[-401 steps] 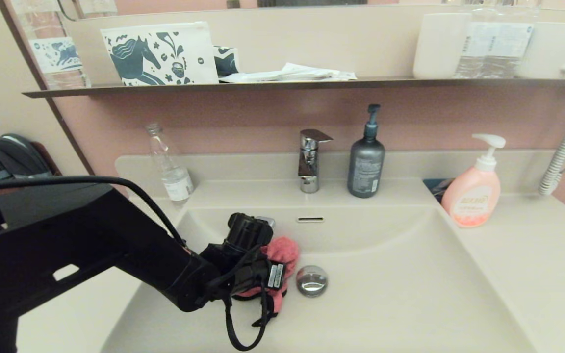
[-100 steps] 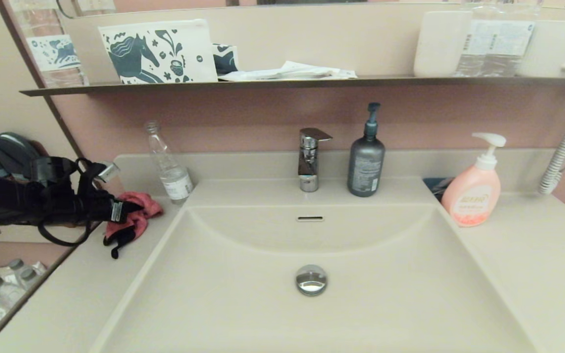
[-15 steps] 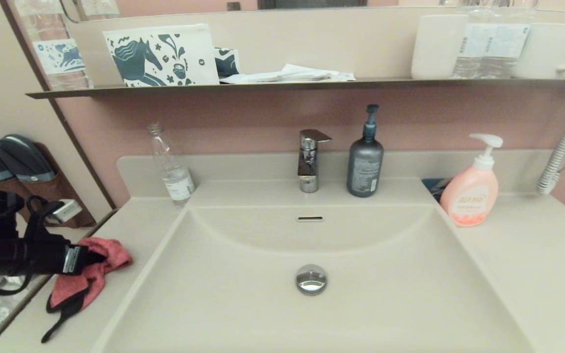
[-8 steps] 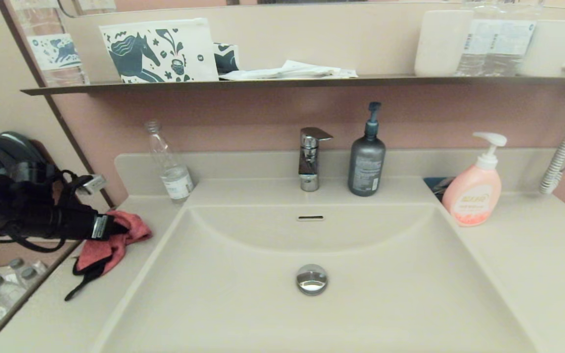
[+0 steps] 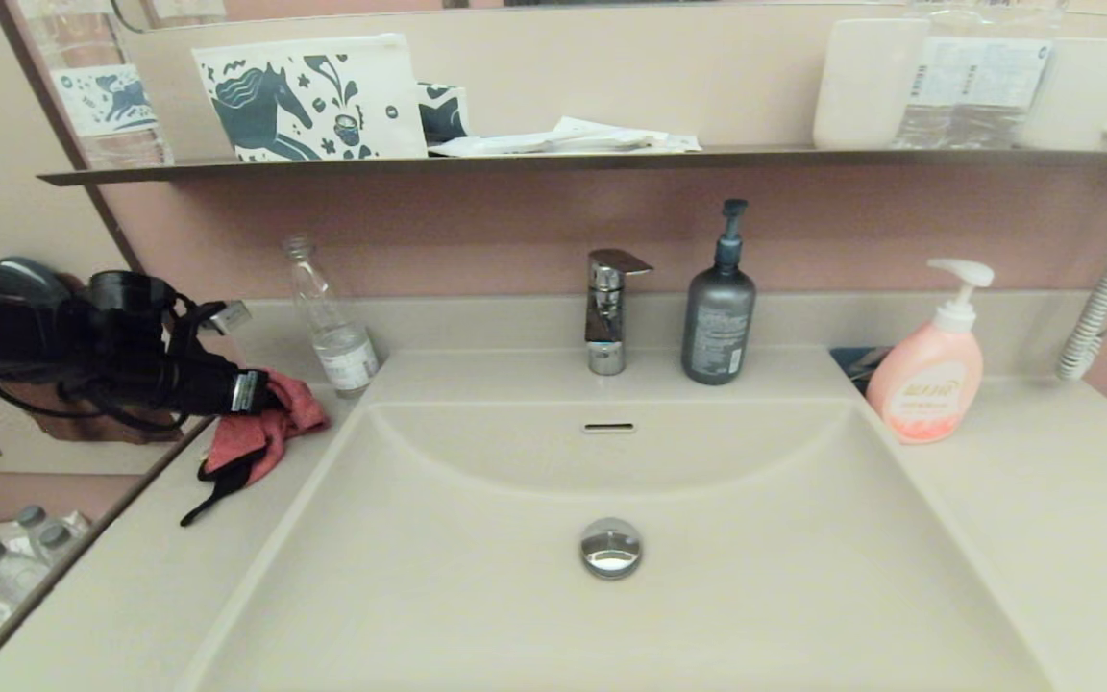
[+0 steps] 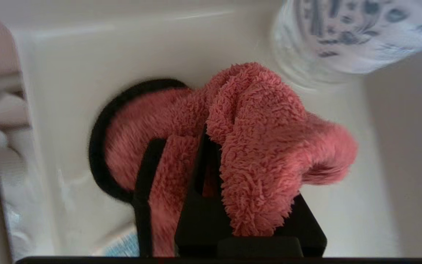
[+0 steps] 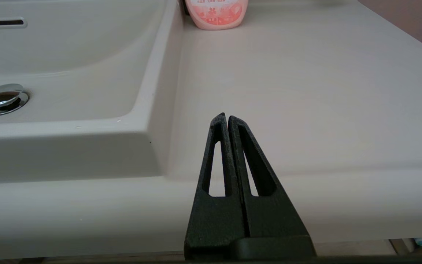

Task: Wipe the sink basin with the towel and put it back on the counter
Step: Wipe the sink

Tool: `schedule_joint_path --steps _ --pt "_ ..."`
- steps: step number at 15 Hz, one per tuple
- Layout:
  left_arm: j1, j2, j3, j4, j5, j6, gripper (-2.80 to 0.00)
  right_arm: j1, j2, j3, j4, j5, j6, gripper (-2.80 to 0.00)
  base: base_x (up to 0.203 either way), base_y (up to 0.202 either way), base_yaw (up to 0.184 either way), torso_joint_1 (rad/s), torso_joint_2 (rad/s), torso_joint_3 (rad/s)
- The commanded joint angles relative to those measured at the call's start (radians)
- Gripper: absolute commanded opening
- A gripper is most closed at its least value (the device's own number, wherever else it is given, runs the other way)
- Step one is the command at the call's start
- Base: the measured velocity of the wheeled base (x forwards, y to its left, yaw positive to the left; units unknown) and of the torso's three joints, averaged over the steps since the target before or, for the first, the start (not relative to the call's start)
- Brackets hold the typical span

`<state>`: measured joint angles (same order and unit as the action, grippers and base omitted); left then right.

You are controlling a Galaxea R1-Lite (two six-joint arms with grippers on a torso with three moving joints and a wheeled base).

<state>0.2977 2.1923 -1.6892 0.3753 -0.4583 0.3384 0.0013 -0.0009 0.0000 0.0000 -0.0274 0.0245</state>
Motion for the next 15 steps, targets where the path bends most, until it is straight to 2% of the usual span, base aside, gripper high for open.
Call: schedule_joint_path --steps 1,5,8,11,15 --pt "-0.011 -0.009 -0.048 0.089 -0.006 -0.008 -2.8 0.0 0.001 0.0 0.0 0.0 0.0 -2.8 0.0 0.0 0.0 0.0 0.0 0.0" --pt "-0.05 -0.022 -0.043 0.212 -0.005 -0.01 -2.8 0.0 0.001 0.0 0.0 0.0 0.0 -2.8 0.0 0.0 0.0 0.0 0.0 0.0" --pt "-0.113 -0.02 -0.048 0.221 -0.005 -0.077 -2.8 0.0 0.001 0.0 0.0 0.0 0.0 -2.8 0.0 0.0 0.0 0.0 0.0 0.0" --pt "-0.143 0.001 -0.089 0.221 -0.003 -0.111 -2.8 0.0 0.001 0.0 0.0 0.0 0.0 -2.8 0.0 0.0 0.0 0.0 0.0 0.0" --pt "-0.139 0.036 -0.099 0.225 0.02 -0.111 -2.8 0.0 0.001 0.0 0.0 0.0 0.0 -2.8 0.0 0.0 0.0 0.0 0.0 0.0"
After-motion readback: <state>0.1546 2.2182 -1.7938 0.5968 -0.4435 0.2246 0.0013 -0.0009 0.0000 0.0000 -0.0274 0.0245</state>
